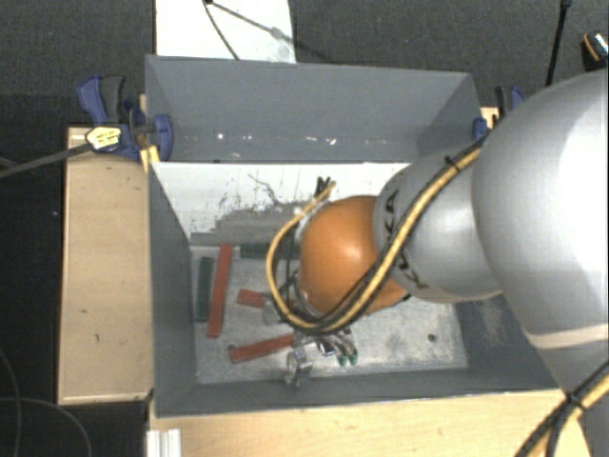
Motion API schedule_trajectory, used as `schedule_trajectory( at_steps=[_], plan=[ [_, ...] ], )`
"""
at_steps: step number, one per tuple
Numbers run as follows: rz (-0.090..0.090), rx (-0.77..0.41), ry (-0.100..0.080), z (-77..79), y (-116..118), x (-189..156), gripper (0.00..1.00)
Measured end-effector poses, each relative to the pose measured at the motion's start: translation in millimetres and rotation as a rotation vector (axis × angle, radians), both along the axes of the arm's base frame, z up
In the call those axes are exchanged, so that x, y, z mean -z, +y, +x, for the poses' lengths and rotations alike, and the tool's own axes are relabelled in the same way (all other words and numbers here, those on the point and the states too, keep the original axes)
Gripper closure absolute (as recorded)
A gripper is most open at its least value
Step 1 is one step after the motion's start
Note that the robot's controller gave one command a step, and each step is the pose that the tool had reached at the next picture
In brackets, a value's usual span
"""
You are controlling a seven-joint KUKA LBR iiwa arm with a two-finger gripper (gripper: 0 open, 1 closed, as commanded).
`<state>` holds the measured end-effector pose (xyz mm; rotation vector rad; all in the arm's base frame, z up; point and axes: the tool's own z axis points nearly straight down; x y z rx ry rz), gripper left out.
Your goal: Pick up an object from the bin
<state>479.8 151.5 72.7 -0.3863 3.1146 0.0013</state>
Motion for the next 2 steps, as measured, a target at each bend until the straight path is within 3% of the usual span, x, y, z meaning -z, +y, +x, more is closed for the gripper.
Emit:
schedule_trajectory(
  at_steps=[1, 2],
  plan=[
    [0.001, 0.005, 0.000, -0.5, 1.4, -1.5, 1.00],
    [0.001, 0.010, -0.003, 0.6, 1.3, -2.0, 0.00]
  ],
)
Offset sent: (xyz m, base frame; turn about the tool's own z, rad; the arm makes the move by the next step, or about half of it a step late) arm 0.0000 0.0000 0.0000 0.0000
